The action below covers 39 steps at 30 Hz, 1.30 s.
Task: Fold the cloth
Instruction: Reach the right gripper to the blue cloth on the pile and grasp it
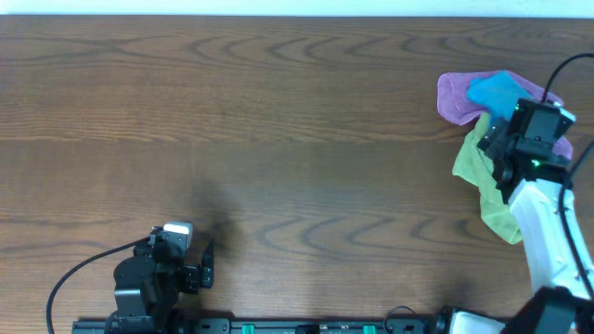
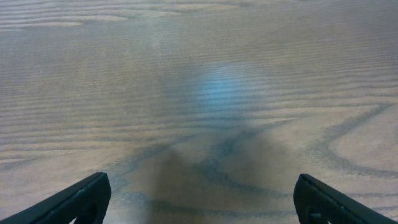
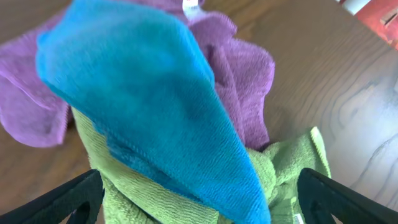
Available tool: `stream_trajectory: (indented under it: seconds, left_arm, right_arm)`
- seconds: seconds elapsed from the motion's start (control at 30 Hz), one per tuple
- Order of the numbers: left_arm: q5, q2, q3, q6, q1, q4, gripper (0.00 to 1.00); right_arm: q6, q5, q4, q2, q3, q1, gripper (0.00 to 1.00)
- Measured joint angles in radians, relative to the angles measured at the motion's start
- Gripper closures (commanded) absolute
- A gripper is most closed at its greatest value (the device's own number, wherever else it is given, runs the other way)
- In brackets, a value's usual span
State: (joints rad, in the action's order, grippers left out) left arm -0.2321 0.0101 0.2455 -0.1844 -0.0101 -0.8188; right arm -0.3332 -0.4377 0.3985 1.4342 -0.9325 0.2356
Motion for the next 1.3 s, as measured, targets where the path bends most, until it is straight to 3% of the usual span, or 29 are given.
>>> stream_trajectory:
  seconds: [0.27, 0.47, 0.63, 0.87, 1.07, 1.3]
  left_arm:
    - [0.0, 0.0, 0.0, 0.0, 0.0, 0.0, 0.05]
    - [0.0, 0.0, 0.0, 0.0, 0.0, 0.0, 0.05]
    - [0.0, 0.0, 0.0, 0.0, 0.0, 0.0, 0.05]
    - [0.0, 0.0, 0.0, 0.0, 0.0, 0.0, 0.05]
    - [0.0, 0.0, 0.0, 0.0, 0.0, 0.0, 0.05]
    - [0.0, 0.0, 0.0, 0.0, 0.0, 0.0, 0.05]
  right_arm:
    - [0.0, 0.0, -0.046, 0.071, 0.0, 0.005, 0.02]
    - [0.0, 0.001, -0.103, 0.125, 0.0, 0.027, 0.08]
    - [-0.007, 0.006, -0.144, 0.169, 0.0, 0.044, 0.36]
    - [0.013, 0.015, -0.18, 0.177, 0.0, 0.05, 0.99]
    - [0.136, 0.016, -0.195, 0.116, 0.0, 0.038, 0.99]
    - [0.267, 0.098, -0.163, -0.131, 0.0, -0.038, 0.99]
